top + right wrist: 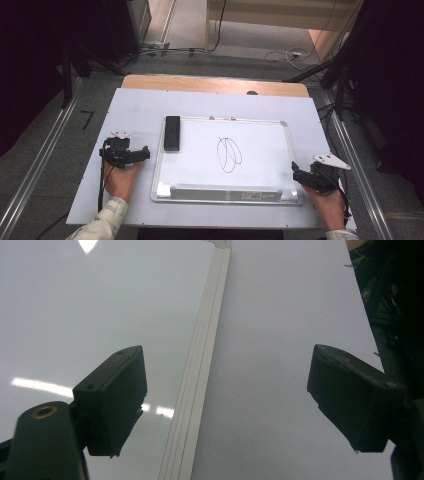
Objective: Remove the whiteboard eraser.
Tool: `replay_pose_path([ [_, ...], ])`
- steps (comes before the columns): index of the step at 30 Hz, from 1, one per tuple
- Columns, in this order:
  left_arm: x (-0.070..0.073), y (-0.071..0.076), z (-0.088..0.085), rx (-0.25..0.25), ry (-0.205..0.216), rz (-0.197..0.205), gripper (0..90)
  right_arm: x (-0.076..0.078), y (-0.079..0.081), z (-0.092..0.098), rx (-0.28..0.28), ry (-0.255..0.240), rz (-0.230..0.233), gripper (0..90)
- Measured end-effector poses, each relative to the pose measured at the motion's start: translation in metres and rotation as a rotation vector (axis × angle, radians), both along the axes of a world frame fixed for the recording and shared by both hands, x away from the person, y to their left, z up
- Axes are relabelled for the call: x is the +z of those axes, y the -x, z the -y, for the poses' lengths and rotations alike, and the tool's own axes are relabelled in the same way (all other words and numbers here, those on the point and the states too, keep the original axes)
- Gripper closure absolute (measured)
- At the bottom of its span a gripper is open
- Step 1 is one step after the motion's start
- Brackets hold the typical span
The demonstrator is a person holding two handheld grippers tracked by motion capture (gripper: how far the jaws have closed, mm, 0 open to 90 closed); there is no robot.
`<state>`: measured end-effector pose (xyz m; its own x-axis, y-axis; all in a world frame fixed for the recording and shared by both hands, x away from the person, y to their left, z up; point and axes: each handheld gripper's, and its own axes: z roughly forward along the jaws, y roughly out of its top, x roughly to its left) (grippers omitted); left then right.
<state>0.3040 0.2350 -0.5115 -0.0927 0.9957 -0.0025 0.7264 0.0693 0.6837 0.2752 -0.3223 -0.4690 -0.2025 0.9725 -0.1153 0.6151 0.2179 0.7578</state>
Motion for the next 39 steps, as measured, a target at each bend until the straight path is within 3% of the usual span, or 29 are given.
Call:
replay_pose_path([
  [2,0.005,0.004,-0.001,0.049,-0.044,0.024,7.5,0.001,-0.001,0.0,-0.002,-0.006,0.011,14.8],
  [3,0.01,0.007,-0.002,0.042,-0.044,0.056,7.5,0.002,-0.001,0.001,-0.003,-0.009,0.014,14.8],
  [4,0.015,0.01,-0.001,0.042,-0.04,0.087,7.5,0.003,-0.002,0.001,-0.002,-0.016,0.015,14.8],
  [7,0.028,0.019,0.001,0.031,0.027,0.166,7.6,0.004,-0.004,0.002,-0.004,-0.021,0.017,14.8],
  [13,0.039,0.029,0.013,-0.004,0.034,0.224,9.4,0.003,-0.003,0.002,-0.005,-0.017,0.015,14.8],
  [18,0.042,0.027,0.017,-0.017,0.045,0.235,9.3,0.003,-0.002,0.003,-0.012,-0.02,0.014,14.8],
  [23,0.04,0.018,0.026,-0.023,0.022,0.205,9.4,0.003,-0.001,0.004,-0.013,-0.018,0.013,14.8],
  [32,0.038,0.006,0.032,-0.051,0.087,0.181,13.7,0.003,0.001,0.005,-0.02,-0.021,0.007,14.8],
  [39,0.038,-0.003,0.04,-0.06,0.104,0.177,13.7,0.002,0.0,0.004,-0.015,-0.017,0.008,14.8],
])
